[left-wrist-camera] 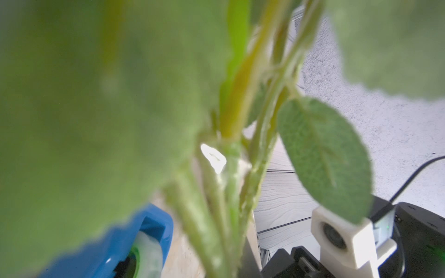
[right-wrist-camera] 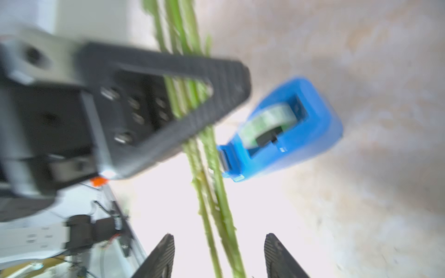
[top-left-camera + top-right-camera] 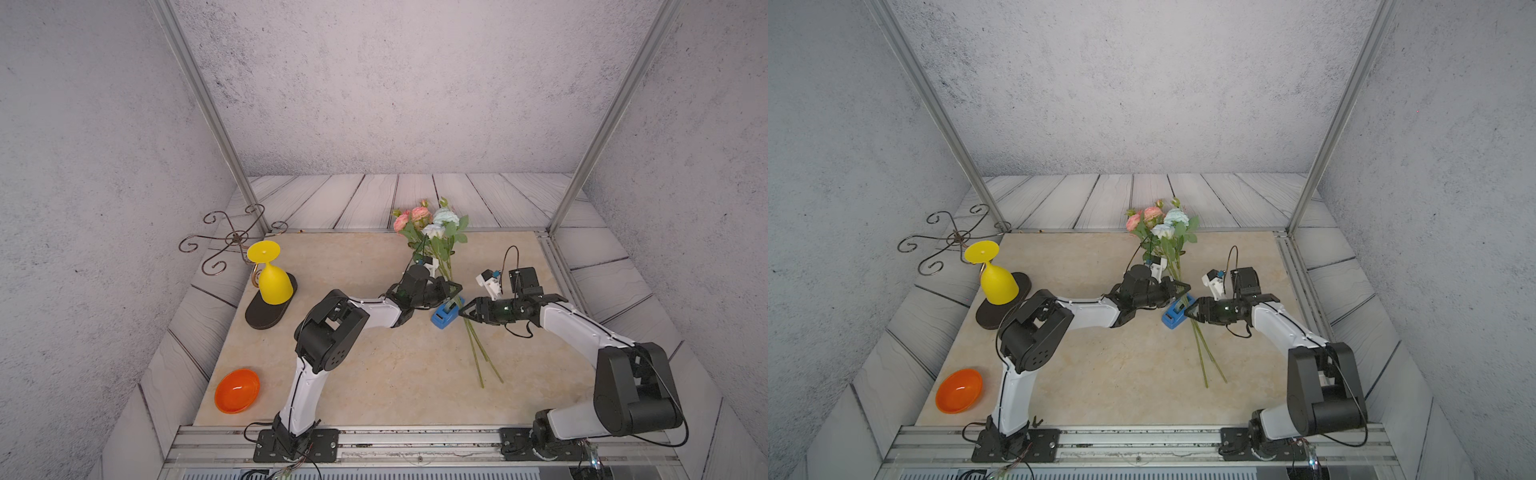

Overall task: Wrap bouquets with tape
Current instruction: Wrap the tape around the bouquet.

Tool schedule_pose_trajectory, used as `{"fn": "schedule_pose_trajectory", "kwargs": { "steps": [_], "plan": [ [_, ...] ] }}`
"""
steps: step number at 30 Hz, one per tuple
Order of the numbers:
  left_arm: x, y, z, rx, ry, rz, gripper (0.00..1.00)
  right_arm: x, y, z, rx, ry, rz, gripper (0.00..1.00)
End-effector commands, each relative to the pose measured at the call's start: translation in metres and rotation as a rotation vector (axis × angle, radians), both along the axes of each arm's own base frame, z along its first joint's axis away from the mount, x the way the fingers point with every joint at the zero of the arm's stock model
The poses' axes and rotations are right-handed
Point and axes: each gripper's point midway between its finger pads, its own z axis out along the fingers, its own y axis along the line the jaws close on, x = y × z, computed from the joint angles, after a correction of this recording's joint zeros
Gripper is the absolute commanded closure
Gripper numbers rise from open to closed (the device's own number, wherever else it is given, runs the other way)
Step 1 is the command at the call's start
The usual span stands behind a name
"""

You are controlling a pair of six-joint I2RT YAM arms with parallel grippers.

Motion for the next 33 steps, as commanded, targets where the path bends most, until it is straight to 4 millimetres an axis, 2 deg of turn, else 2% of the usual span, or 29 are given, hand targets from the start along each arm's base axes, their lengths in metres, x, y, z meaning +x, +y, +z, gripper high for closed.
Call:
{"fn": "schedule_pose_trajectory", "kwargs": {
  "steps": [1,6,12,16,19,24,31,33],
  "plan": [
    [0.002,-0.005,0.032,-0.112,-0.123,-0.011,1.0,0.002,0.012,0.021,0.189,0.02,0.035,0.39],
    [0.001,-0.003,0.028,-0.117,-0.118,-0.006,1.0,0.013,0.013,0.018,0.211,0.032,0.035,0.39],
    [0.001,-0.001,0.024,-0.116,-0.106,0.0,1.0,0.026,0.014,-0.006,0.203,0.076,0.057,0.39],
    [0.001,-0.001,0.021,-0.098,-0.097,0.004,1.0,0.035,0.012,-0.005,0.114,0.036,0.077,0.39],
    [0.0,-0.001,0.02,-0.088,-0.098,0.001,1.0,0.039,0.015,-0.006,0.087,0.03,0.097,0.44],
    [0.001,-0.001,0.018,-0.076,-0.087,0.003,1.0,0.035,0.024,-0.014,0.026,0.027,0.146,0.54],
    [0.002,0.0,0.015,-0.063,-0.075,0.01,1.0,0.035,0.03,-0.019,-0.014,0.019,0.167,0.5],
    [0.002,0.0,0.015,-0.062,-0.075,0.013,1.0,0.034,0.03,-0.024,-0.028,0.029,0.177,0.53]
  ]
}}
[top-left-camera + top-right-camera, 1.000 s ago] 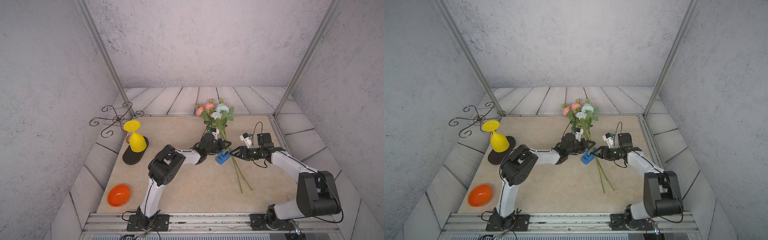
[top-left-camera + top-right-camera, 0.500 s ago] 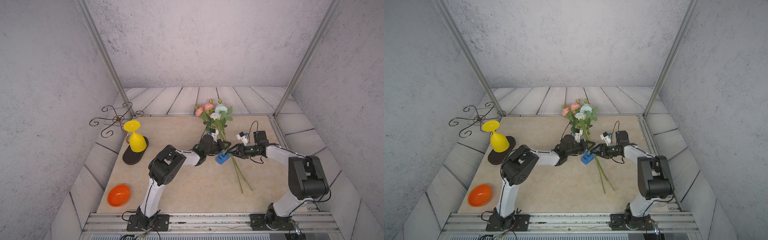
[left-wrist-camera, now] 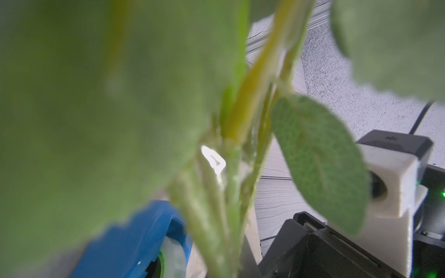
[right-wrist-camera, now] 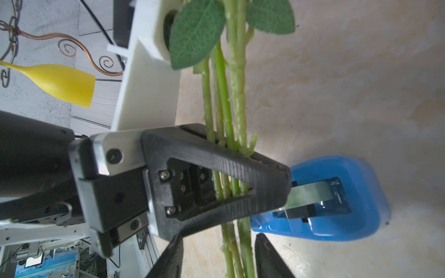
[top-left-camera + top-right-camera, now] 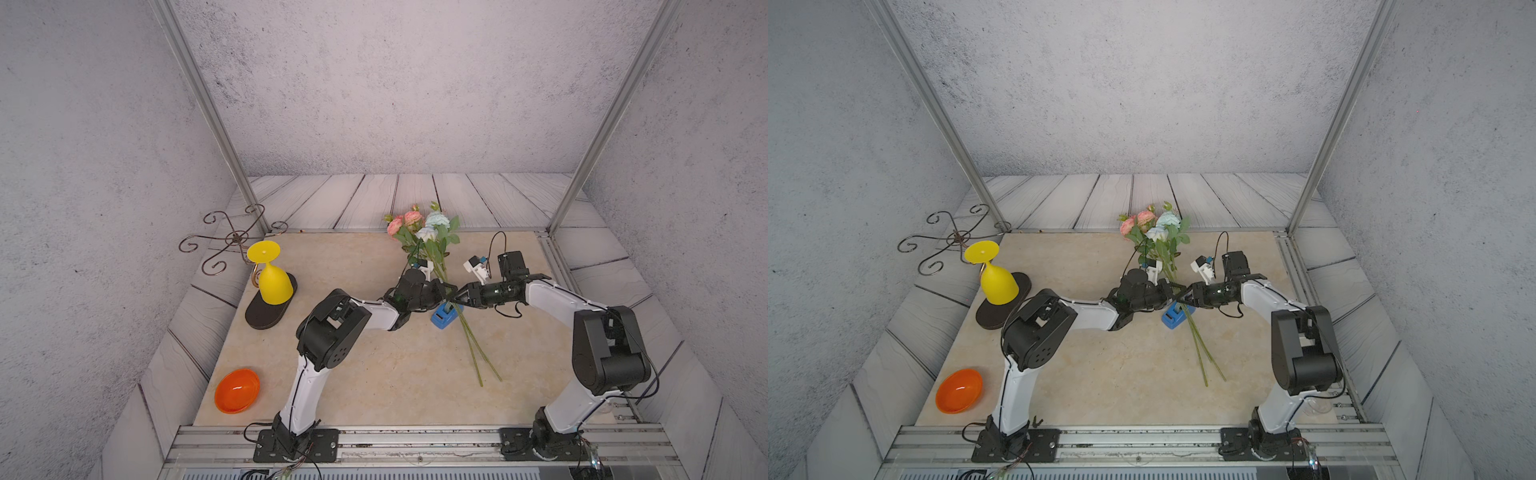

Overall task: Wrap bouquets with tape
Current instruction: Wrap the tape around the bouquet.

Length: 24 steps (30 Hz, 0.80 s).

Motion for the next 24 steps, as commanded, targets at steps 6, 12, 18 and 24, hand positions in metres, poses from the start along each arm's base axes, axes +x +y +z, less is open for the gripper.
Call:
{"fn": "schedule_pose_trajectory", "kwargs": {
  "steps": [6,12,18,24],
  "plan": [
    [-0.001,-0.013,0.037,-0.073,-0.106,-0.031,1.0,-0.01,0.002,-0.036,-0.055,0.063,0.036,0.51],
    [-0.003,-0.014,0.036,-0.073,-0.099,-0.031,1.0,-0.008,0.004,-0.033,-0.042,0.04,0.015,0.52],
    [-0.003,-0.012,0.033,-0.06,-0.09,-0.016,1.0,0.008,0.001,-0.033,-0.077,0.018,-0.016,0.59],
    [-0.004,-0.012,0.031,-0.052,-0.084,-0.012,1.0,0.013,-0.002,-0.031,-0.112,-0.011,-0.028,0.68]
  ]
}}
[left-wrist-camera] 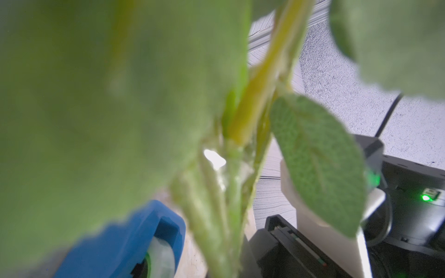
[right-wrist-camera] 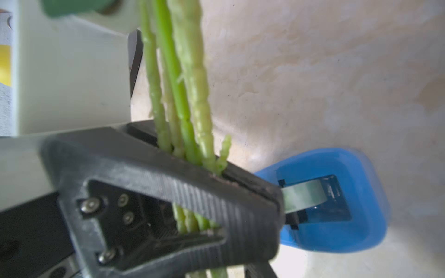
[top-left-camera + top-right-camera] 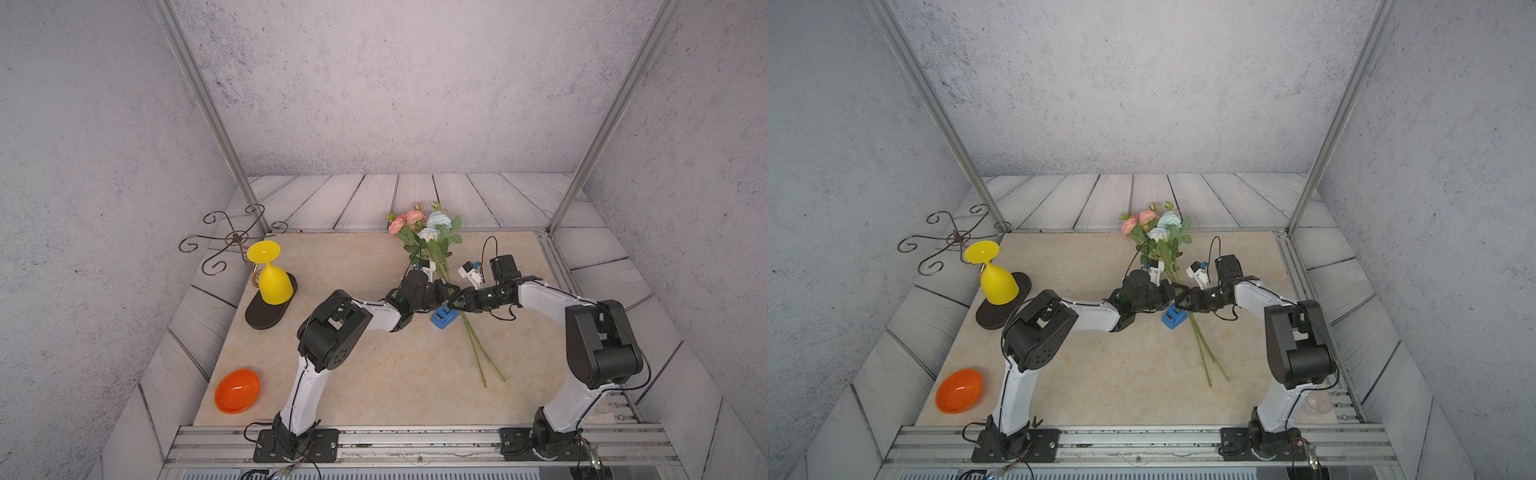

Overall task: Wrap bouquets with tape
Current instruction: Wrap the tape around the bouquet.

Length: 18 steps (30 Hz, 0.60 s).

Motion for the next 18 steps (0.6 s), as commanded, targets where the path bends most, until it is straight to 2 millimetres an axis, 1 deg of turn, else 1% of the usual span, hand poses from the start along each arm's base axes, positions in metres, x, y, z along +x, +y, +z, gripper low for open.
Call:
{"fn": "schedule_pose_trajectory", "kwargs": {
  "steps": [1,3,6,7,9,10,15,18],
  "plan": [
    [0.0,-0.006,0.028,-0.046,-0.071,-0.014,1.0,0.012,-0.005,-0.005,-0.043,-0.027,-0.021,0.68],
    [0.0,-0.006,0.026,-0.047,-0.065,-0.011,1.0,0.014,-0.004,-0.003,-0.04,-0.033,-0.023,0.72],
    [0.0,-0.006,0.026,-0.05,-0.066,-0.009,1.0,0.016,-0.002,0.001,-0.033,-0.042,-0.026,0.81],
    [0.0,-0.006,0.027,-0.05,-0.067,-0.009,1.0,0.016,-0.002,0.001,-0.033,-0.042,-0.028,0.82],
    [0.0,-0.006,0.025,-0.05,-0.063,-0.008,1.0,0.013,-0.002,0.001,-0.033,-0.039,-0.026,0.89],
    [0.0,-0.006,0.025,-0.052,-0.061,-0.008,1.0,0.012,-0.002,0.0,-0.033,-0.036,-0.024,0.91],
    [0.0,-0.006,0.025,-0.058,-0.063,-0.01,1.0,-0.001,-0.01,-0.011,-0.086,-0.012,-0.02,0.99],
    [-0.001,-0.005,0.023,-0.054,-0.056,-0.011,1.0,-0.007,-0.016,-0.013,-0.134,-0.014,-0.008,1.0]
  ]
}}
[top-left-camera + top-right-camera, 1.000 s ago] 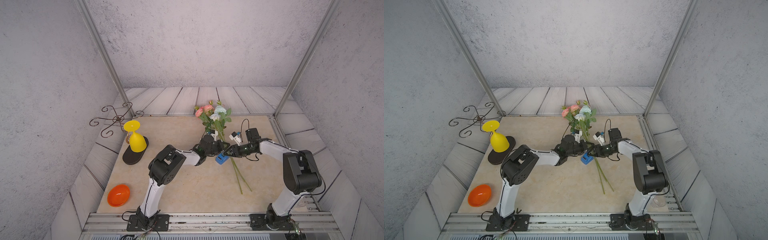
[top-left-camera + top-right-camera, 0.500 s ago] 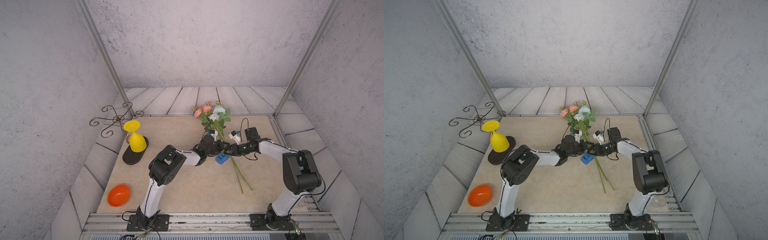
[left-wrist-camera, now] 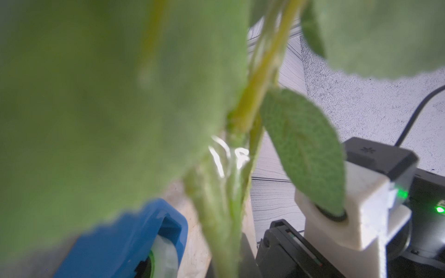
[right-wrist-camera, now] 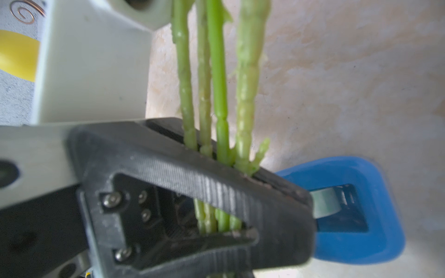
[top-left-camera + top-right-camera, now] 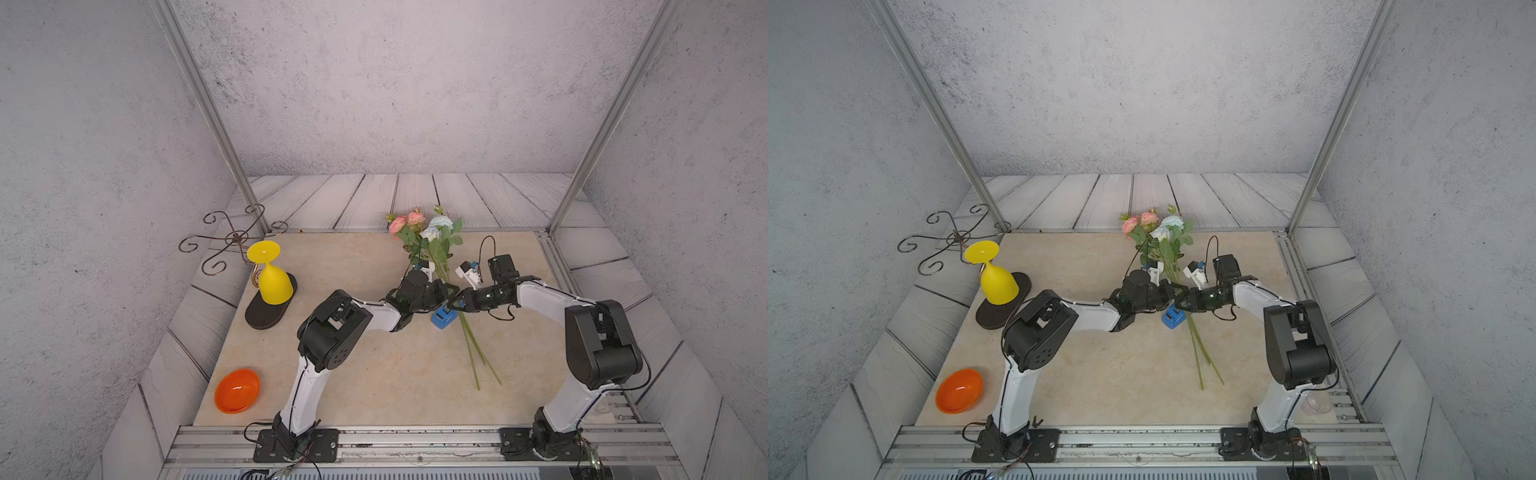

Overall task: Wrap bouquets with tape
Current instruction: Wrap the tape around the bouquet.

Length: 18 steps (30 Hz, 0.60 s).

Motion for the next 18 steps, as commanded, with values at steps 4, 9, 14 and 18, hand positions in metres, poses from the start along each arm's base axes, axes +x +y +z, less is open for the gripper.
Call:
{"fn": "schedule_pose_trajectory", "kwargs": {
  "steps": [4,9,14,18],
  "plan": [
    [-0.002,-0.006,0.018,-0.022,-0.051,-0.028,0.79,-0.008,-0.018,-0.009,-0.176,-0.016,-0.002,1.0],
    [-0.003,-0.001,0.005,0.1,0.004,-0.029,0.56,-0.012,-0.012,-0.009,-0.227,-0.035,0.034,1.0],
    [0.004,0.008,-0.002,0.162,0.029,0.022,0.56,-0.016,-0.009,-0.007,-0.297,-0.066,0.071,1.0],
    [0.009,0.004,-0.01,0.225,0.083,-0.004,0.58,-0.018,-0.004,-0.005,-0.33,-0.091,0.095,1.0]
  ]
}}
